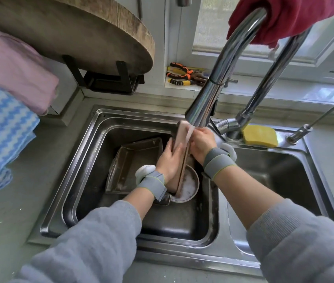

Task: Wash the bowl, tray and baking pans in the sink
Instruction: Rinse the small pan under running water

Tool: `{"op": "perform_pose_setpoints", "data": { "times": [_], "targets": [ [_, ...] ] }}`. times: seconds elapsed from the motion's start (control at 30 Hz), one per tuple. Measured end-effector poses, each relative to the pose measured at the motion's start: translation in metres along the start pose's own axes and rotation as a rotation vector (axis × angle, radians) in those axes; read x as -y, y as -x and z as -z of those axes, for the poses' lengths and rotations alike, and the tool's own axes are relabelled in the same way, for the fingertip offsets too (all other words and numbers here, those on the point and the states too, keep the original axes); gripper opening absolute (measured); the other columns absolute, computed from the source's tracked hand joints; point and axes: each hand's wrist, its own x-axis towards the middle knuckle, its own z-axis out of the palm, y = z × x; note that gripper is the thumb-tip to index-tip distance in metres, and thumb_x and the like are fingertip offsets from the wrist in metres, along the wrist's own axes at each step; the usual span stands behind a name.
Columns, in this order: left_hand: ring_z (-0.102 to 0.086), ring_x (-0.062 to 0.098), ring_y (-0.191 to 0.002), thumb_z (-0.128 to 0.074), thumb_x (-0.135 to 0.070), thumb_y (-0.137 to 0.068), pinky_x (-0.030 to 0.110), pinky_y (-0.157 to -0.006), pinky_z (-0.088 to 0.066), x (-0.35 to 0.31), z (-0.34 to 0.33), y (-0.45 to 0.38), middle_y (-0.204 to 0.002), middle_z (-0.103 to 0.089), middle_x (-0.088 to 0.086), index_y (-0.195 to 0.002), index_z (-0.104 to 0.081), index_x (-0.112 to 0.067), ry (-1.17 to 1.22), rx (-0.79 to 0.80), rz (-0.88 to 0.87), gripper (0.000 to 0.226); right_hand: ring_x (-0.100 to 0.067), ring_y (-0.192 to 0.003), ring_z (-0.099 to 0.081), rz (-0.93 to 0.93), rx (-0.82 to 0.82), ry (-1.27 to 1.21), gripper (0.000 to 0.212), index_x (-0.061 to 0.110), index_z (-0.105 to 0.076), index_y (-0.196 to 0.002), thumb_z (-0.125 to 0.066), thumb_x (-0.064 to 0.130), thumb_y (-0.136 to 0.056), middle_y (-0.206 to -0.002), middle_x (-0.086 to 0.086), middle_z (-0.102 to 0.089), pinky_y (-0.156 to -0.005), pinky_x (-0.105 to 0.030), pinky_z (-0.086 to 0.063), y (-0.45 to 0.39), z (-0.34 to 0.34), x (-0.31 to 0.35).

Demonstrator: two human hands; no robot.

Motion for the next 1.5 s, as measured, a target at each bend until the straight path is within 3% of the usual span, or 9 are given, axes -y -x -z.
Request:
{"op": "perform_pose_setpoints", "data": {
  "times": [0.3, 0.57, 0.8, 0.97, 1.13, 1.23, 1.33, 1.4, 1.5],
  "targets": [
    [-0.058, 0.017, -0.113, -0.075, -0.056, -0.051, 0.036, -0.100, -0.048, 0.021, -0.003, 0.008, -0.128, -0.056, 0.001, -0.147, -0.020, -0.025, -0.200, 0.218, -0.032, 0.115, -0.016, -0.051, -0.041, 0.052, -0.112, -0.032, 0.035, 0.010, -0.049, -0.059, -0.049, -0.011, -0.087, -0.058, -0.007, -0.043, -0.051, -0.024, -0.036, -0.015, 0.005, 0.007],
    [-0.060, 0.021, -0.086, -0.061, -0.017, -0.084, 0.024, -0.072, -0.042, 0.008, 0.003, 0.024, -0.086, -0.059, -0.002, -0.112, -0.051, -0.013, -0.104, -0.096, -0.102, 0.029, -0.016, -0.055, -0.053, -0.155, 0.080, -0.120, 0.005, 0.004, -0.057, -0.090, -0.054, 0.001, -0.093, -0.068, -0.009, -0.053, -0.045, -0.024, -0.048, 0.000, -0.010, 0.012],
    [-0.060, 0.026, -0.094, -0.047, -0.001, -0.083, 0.034, -0.085, -0.049, -0.003, 0.017, 0.010, -0.100, -0.063, 0.009, -0.115, -0.052, -0.017, 0.366, -0.196, 0.012, 0.036, -0.014, -0.065, -0.069, -0.259, 0.359, -0.051, 0.041, -0.005, -0.063, -0.096, -0.038, 0.027, -0.103, -0.074, -0.011, -0.071, -0.062, -0.020, -0.057, 0.037, -0.011, -0.005],
    [-0.063, 0.029, -0.099, -0.047, -0.006, -0.089, 0.038, -0.092, -0.051, 0.006, 0.022, 0.000, -0.117, -0.064, 0.020, -0.129, -0.051, -0.010, 0.507, -0.244, 0.079, 0.041, -0.018, -0.109, -0.062, -0.031, 0.455, 0.521, 0.033, 0.016, -0.060, -0.126, -0.044, 0.029, -0.101, -0.118, -0.007, -0.066, -0.103, -0.031, -0.044, 0.056, -0.004, -0.022],
    [-0.065, 0.025, -0.099, -0.051, -0.034, -0.095, 0.040, -0.093, -0.052, 0.019, 0.033, 0.001, -0.111, -0.066, 0.008, -0.123, -0.055, -0.011, 0.483, -0.277, 0.127, 0.037, -0.011, -0.092, -0.065, 0.348, 0.547, 1.281, 0.037, 0.035, -0.057, -0.129, -0.037, 0.043, -0.100, -0.108, 0.006, -0.070, -0.083, -0.028, -0.052, 0.066, 0.037, -0.026],
    [-0.063, 0.027, -0.103, -0.051, -0.043, -0.093, 0.043, -0.097, -0.050, 0.030, 0.035, 0.002, -0.115, -0.065, 0.008, -0.125, -0.056, -0.011, 0.371, -0.271, 0.171, 0.045, -0.018, -0.117, -0.055, 0.455, 0.535, 1.655, 0.041, 0.026, -0.056, -0.129, -0.029, 0.041, -0.102, -0.120, -0.001, -0.064, -0.102, -0.033, -0.040, 0.048, 0.058, -0.028],
    [-0.064, 0.026, -0.101, -0.049, -0.051, -0.091, 0.043, -0.096, -0.051, 0.035, 0.022, 0.008, -0.113, -0.067, 0.009, -0.121, -0.059, -0.011, 0.257, -0.184, 0.197, 0.051, -0.018, -0.145, -0.019, 0.380, 0.631, 1.567, 0.045, 0.027, -0.035, -0.146, -0.022, 0.037, -0.104, -0.157, 0.001, -0.026, -0.120, -0.041, -0.008, 0.047, 0.031, -0.045],
    [-0.063, 0.025, -0.101, -0.047, -0.049, -0.094, 0.041, -0.097, -0.050, 0.033, 0.020, 0.010, -0.109, -0.066, 0.008, -0.117, -0.060, -0.010, 0.212, -0.183, 0.187, 0.047, -0.015, -0.144, -0.022, 0.358, 0.773, 1.369, 0.043, 0.028, -0.040, -0.145, -0.027, 0.034, -0.104, -0.158, 0.007, -0.021, -0.119, -0.040, -0.016, 0.062, 0.018, -0.059],
    [-0.062, 0.028, -0.105, -0.047, -0.059, -0.087, 0.045, -0.098, -0.049, 0.045, 0.029, 0.002, -0.117, -0.064, 0.008, -0.121, -0.057, -0.013, 0.136, -0.230, 0.202, 0.058, -0.015, -0.116, -0.056, 0.168, 0.747, 1.315, 0.047, 0.022, -0.060, -0.130, -0.032, 0.047, -0.101, -0.137, -0.002, -0.056, -0.102, -0.033, -0.042, 0.067, 0.050, -0.059]
  ]
}}
